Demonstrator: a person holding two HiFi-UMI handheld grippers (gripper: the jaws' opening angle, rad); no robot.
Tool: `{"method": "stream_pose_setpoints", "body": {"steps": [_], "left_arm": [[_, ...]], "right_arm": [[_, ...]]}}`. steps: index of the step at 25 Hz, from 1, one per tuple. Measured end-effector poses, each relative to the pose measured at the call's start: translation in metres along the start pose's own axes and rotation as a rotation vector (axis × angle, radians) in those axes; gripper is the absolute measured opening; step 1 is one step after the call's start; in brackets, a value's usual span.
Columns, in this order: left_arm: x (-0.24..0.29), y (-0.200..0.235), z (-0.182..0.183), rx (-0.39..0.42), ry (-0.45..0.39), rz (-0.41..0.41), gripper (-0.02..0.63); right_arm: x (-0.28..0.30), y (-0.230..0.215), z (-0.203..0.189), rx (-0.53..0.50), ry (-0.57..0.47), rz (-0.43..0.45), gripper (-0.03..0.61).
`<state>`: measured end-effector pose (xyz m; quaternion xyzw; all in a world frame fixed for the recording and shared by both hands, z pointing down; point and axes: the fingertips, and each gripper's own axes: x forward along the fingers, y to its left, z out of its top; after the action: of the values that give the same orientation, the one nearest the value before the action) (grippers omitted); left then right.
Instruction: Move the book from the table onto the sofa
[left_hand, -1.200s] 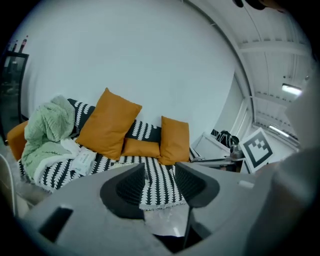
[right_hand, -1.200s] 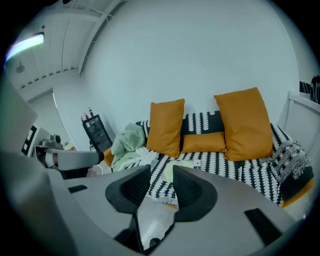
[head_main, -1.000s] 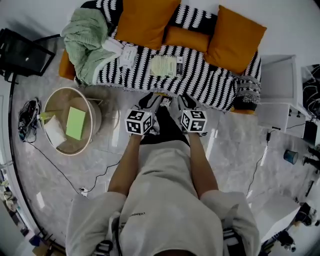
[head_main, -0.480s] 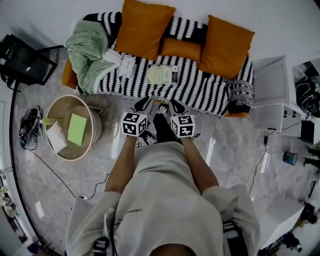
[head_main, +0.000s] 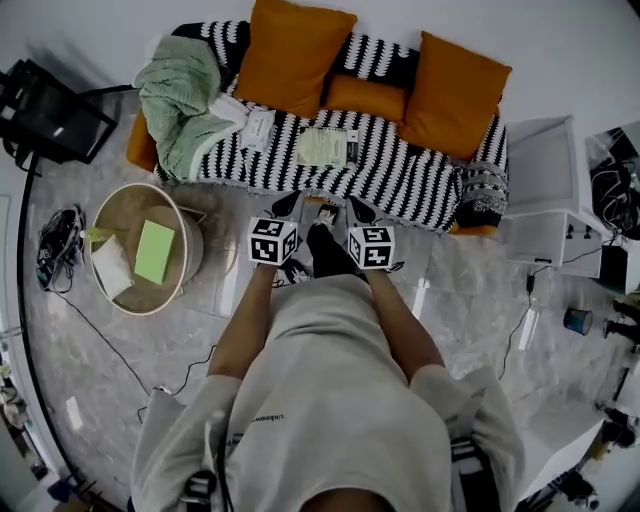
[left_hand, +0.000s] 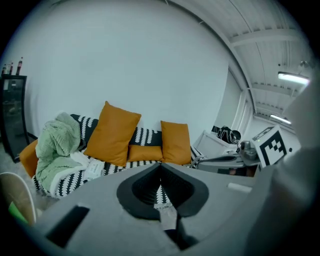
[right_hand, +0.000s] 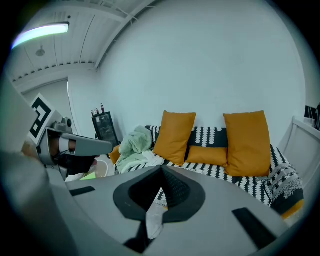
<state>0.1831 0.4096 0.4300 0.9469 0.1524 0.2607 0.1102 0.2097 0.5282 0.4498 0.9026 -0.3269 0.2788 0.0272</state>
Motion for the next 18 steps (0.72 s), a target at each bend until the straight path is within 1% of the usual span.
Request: {"method": "stream_pose_setpoints", "body": {"steps": [3,12,18], "left_arm": [[-0.001,0.005,-0.005,-0.002,0.016,0.001,0.009],[-0.001,0.012,-0.005,0.000,0.022,-0.007,0.009],[-0.001,0.015,-0.009,0.000,0.036,-0.019,0.009]], "right_arm": [[0.002,0.000,-0.002,0.008,0.009,-0.003,0.008],[0.005,-0.009,0.006,0.032,0.000,-0.032,0.006],[0.006,-0.010,0.002,0.048,0.013,-0.058,0.006]]}}
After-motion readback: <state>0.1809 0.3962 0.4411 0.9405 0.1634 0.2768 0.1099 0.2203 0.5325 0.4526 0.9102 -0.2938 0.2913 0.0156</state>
